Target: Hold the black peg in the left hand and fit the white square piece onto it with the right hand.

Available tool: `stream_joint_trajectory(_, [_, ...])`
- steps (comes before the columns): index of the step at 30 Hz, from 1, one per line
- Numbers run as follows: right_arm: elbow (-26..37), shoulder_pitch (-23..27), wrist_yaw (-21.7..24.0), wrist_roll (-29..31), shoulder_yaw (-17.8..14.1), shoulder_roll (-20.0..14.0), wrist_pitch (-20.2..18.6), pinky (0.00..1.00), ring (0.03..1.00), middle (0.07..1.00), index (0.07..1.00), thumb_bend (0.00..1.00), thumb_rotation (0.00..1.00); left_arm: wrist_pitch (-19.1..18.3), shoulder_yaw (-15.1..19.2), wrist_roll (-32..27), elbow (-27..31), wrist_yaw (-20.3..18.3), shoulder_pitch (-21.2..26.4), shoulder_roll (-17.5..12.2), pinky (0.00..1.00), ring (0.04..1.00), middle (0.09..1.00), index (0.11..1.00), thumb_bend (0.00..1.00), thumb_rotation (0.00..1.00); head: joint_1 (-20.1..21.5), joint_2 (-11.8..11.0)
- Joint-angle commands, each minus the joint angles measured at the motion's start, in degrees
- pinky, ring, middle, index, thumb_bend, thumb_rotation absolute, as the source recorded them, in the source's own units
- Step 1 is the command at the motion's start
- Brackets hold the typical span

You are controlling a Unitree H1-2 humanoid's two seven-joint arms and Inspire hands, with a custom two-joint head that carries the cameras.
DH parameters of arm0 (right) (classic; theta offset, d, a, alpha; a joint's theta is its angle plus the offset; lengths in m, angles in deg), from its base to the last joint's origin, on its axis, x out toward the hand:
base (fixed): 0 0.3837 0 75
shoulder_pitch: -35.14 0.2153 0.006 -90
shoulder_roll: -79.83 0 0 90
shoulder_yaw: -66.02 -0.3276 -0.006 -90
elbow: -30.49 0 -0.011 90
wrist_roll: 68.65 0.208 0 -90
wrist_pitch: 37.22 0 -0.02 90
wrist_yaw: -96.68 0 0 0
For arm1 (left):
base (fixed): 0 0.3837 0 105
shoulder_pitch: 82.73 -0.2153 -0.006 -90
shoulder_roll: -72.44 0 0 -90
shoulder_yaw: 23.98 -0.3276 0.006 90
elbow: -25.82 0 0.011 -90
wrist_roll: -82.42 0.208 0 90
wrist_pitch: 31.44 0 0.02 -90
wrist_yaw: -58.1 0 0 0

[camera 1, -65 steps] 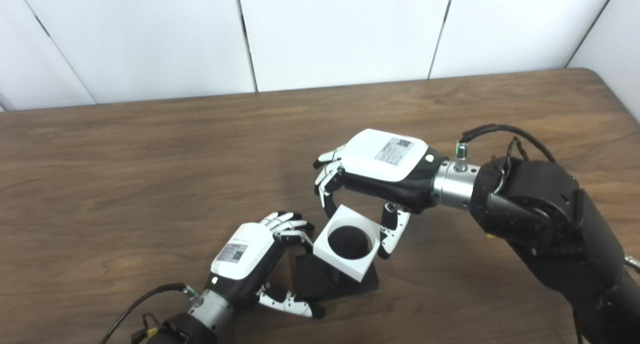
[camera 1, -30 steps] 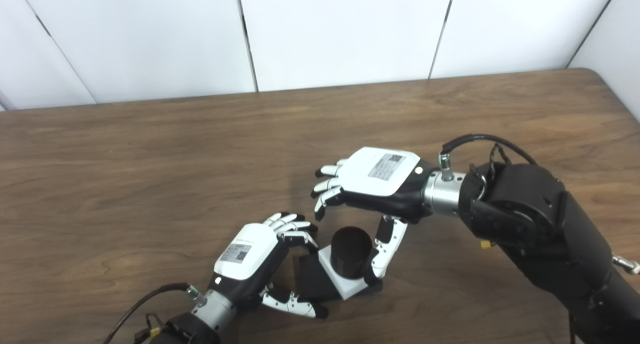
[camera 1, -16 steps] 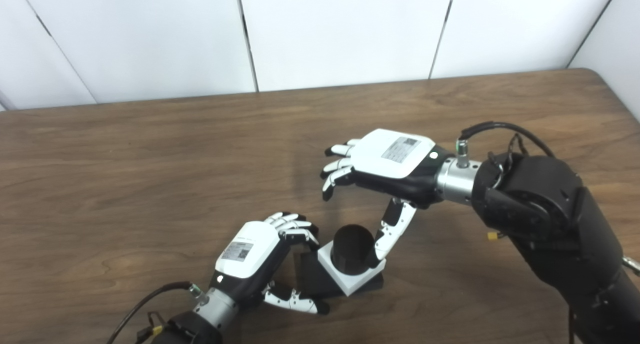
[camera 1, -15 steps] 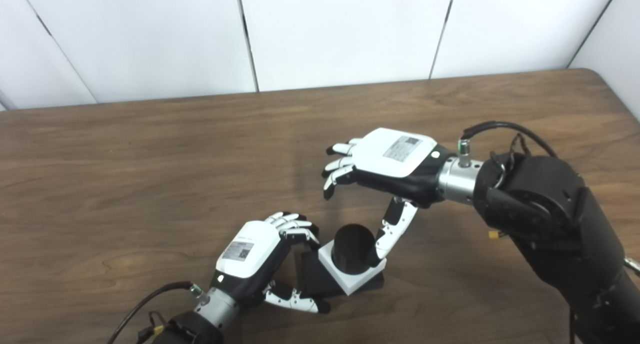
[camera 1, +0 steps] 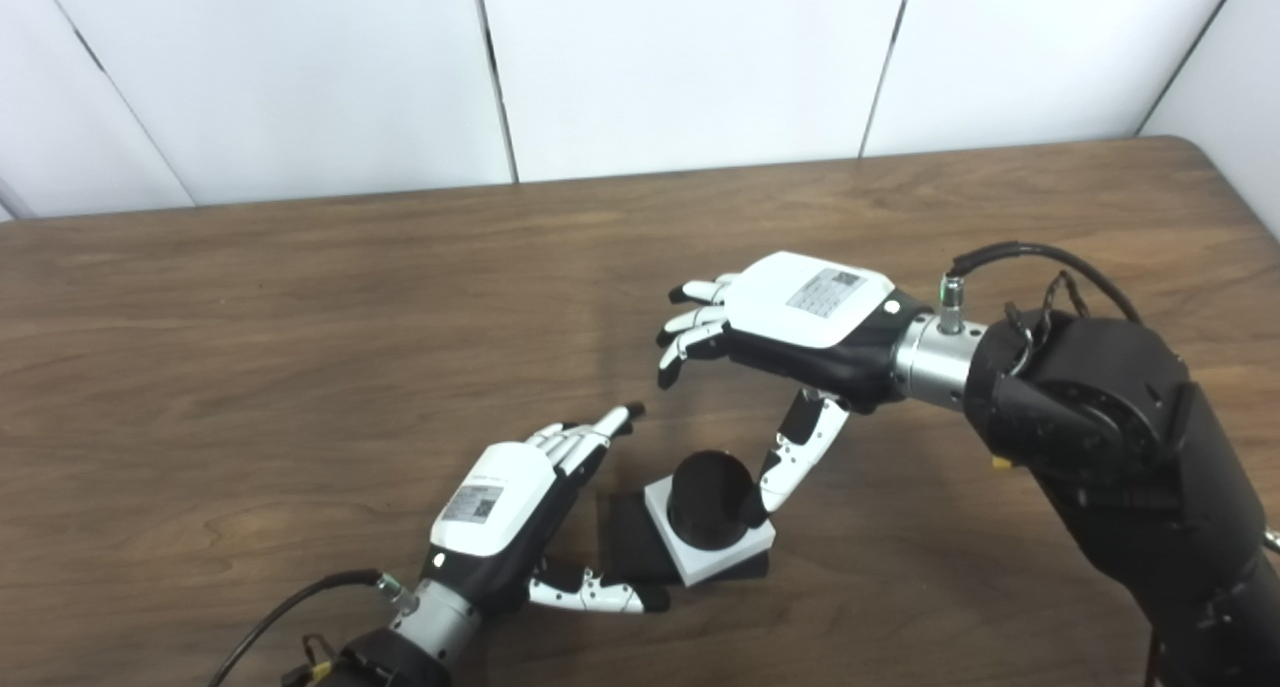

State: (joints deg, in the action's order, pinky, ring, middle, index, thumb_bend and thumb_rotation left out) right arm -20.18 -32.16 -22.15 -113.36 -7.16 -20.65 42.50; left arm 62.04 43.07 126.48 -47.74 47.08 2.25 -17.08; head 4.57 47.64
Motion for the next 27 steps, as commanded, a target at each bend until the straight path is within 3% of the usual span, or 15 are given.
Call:
stream_joint_trajectory(1, [0.3, 2.4, -2.2, -0.5, -0.7, 0.4, 0.1, 0.94, 0.976, 0.886, 0.763, 1.0, 0.54, -0.2, 1.1, -0.7, -0.2, 0.3, 0.0, -0.3, 0.9, 0.873, 0.9, 0.999, 1.0, 0.51, -0.1, -0.1])
stream_joint_trajectory(7, [-1.0, 2.5, -2.7, 0.8, -1.3, 0.6, -0.8, 0.94, 0.97, 0.881, 0.774, 1.0, 0.55, -0.8, 3.6, -4.8, 1.3, -0.5, -0.5, 0.1, 0.92, 0.872, 0.894, 1.0, 1.0, 0.52, -0.8, -0.5])
stream_joint_trajectory(11, [-2.2, 2.4, -1.0, 5.3, -4.0, 0.1, -7.3, 0.96, 0.991, 0.902, 0.827, 1.0, 0.56, -3.8, 7.4, -9.7, 5.5, -2.0, -2.2, -0.4, 0.82, 0.854, 0.892, 1.0, 1.0, 0.57, -1.1, -0.8])
stream_joint_trajectory(12, [-2.6, 2.4, -0.2, 7.7, -5.0, -0.4, -9.5, 0.96, 0.996, 0.916, 0.848, 1.0, 0.59, -4.6, 8.7, -11.8, 6.4, -2.4, -2.7, -0.5, 0.79, 0.85, 0.893, 1.0, 1.0, 0.58, -1.1, -0.9])
stream_joint_trajectory(14, [-3.4, 1.8, 0.7, 12.4, -7.2, -1.7, -13.4, 0.95, 1.0, 0.945, 0.903, 0.99, 0.82, -6.2, 11.4, -16.0, 8.4, -3.2, -3.8, -1.0, 0.75, 0.848, 0.902, 1.0, 1.0, 0.59, -1.0, -1.1])
stream_joint_trajectory(15, [-3.7, 1.3, 0.5, 13.9, -8.1, -2.4, -14.9, 0.9, 0.999, 0.949, 0.919, 0.96, 0.93, -6.8, 12.8, -18.8, 9.2, -3.6, -4.4, -1.3, 0.78, 0.871, 0.915, 1.0, 1.0, 0.6, -1.0, -1.2])
stream_joint_trajectory(16, [-3.8, 0.4, -0.2, 14.9, -9.0, -2.8, -15.7, 0.87, 0.992, 0.946, 0.926, 0.93, 0.96, -7.1, 14.3, -22.3, 9.8, -4.0, -4.9, -1.4, 0.84, 0.904, 0.93, 1.0, 1.0, 0.59, -1.0, -1.3])
stream_joint_trajectory(17, [-4.1, -0.6, -1.0, 15.9, -10.2, -2.8, -16.3, 0.84, 0.976, 0.938, 0.929, 0.87, 0.98, -7.4, 16.0, -26.3, 10.1, -4.0, -5.4, -1.2, 0.9, 0.943, 0.945, 1.0, 1.0, 0.56, -1.0, -1.4])
stream_joint_trajectory(19, [-4.9, -3.5, -3.6, 17.6, -13.7, -1.5, -16.6, 0.84, 0.958, 0.931, 0.927, 0.79, 1.0, -6.8, 19.1, -32.7, 10.2, -3.4, -6.5, -0.7, 0.91, 0.964, 0.952, 1.0, 1.0, 0.57, -1.2, -1.6])
stream_joint_trajectory(22, [-6.2, -8.7, -9.8, 19.3, -18.6, 1.7, -16.6, 0.86, 0.936, 0.936, 0.929, 0.68, 1.0, -4.7, 23.4, -38.4, 8.9, -1.1, -7.7, 0.5, 0.9, 0.955, 0.961, 1.0, 0.92, 0.75, -1.6, -1.8])
stream_joint_trajectory(25, [-7.7, -14.1, -18.0, 21.6, -21.5, 5.2, -15.4, 0.92, 0.947, 0.948, 0.937, 0.6, 1.0, -4.7, 27.4, -44.7, 7.3, 2.4, -8.1, 4.8, 0.94, 0.969, 0.976, 0.993, 0.82, 0.83, -1.5, -2.0])
stream_joint_trajectory(27, [-9.0, -17.1, -22.9, 23.7, -22.8, 7.1, -12.6, 0.92, 0.949, 0.952, 0.944, 0.58, 1.0, -5.4, 29.2, -46.3, 7.3, 4.6, -8.5, 7.5, 0.98, 0.984, 0.984, 0.989, 0.78, 0.89, -1.2, -2.1])
